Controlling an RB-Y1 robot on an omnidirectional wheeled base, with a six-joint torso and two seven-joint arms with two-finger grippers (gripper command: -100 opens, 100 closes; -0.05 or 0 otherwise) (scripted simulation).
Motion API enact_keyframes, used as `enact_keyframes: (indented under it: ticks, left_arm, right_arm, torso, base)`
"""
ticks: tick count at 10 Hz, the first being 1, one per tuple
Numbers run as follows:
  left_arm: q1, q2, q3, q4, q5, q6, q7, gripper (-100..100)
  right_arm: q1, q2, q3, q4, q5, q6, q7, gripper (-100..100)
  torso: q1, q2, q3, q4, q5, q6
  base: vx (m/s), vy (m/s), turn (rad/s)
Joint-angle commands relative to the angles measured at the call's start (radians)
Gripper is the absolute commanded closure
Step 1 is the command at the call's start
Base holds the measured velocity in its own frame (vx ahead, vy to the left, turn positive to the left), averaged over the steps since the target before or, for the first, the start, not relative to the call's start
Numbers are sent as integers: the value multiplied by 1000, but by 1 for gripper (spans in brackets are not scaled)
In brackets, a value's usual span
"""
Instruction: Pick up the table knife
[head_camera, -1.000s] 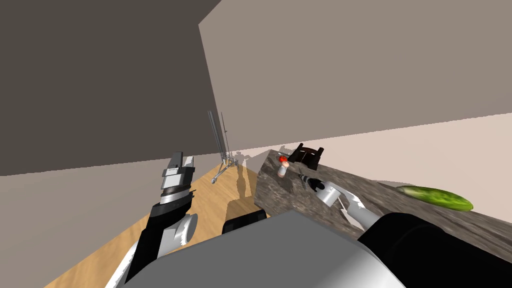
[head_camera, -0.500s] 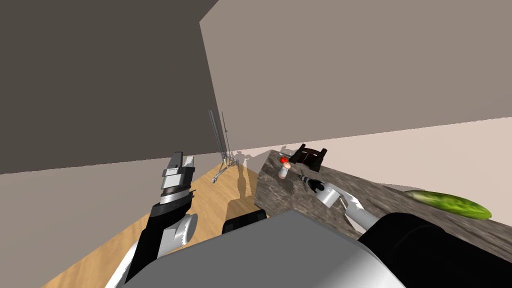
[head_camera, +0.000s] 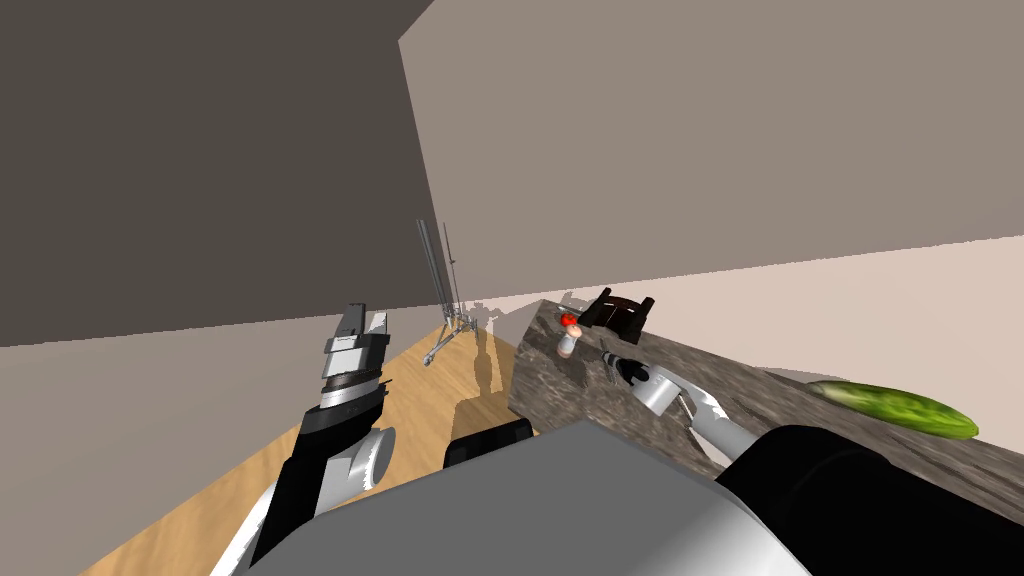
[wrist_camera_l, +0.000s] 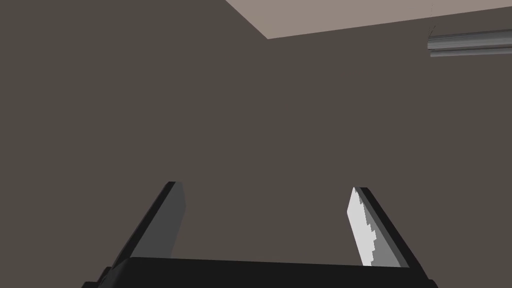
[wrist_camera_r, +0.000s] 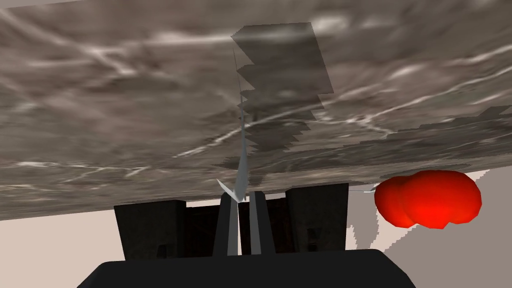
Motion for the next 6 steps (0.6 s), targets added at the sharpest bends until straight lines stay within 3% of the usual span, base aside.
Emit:
enact_keyframes:
  ticks: [1,2,5,6]
  left_arm:
    - [0,0,0,0,0,0,0,0]
    - [0,0,0,0,0,0,0,0]
    - [0,0,0,0,0,0,0,0]
    - [0,0,0,0,0,0,0,0]
  right_arm:
    - [0,0,0,0,0,0,0,0]
    - [8,-16,-3,-31,-15,11,-5,100]
    - [9,-25,-3,-37,-21,12,-5,100]
    - [9,-25,-3,-39,-22,14,-5,0]
  torso:
    - [0,0,0,0,0,0]
    - [0,0,0,0,0,0]
    - [2,2,1,0,1,0]
    - [1,1,1,0,0,1]
  base:
    - [0,0,0]
    - [-8,14,-64]
    - [-19,21,-32]
    - [0,0,0]
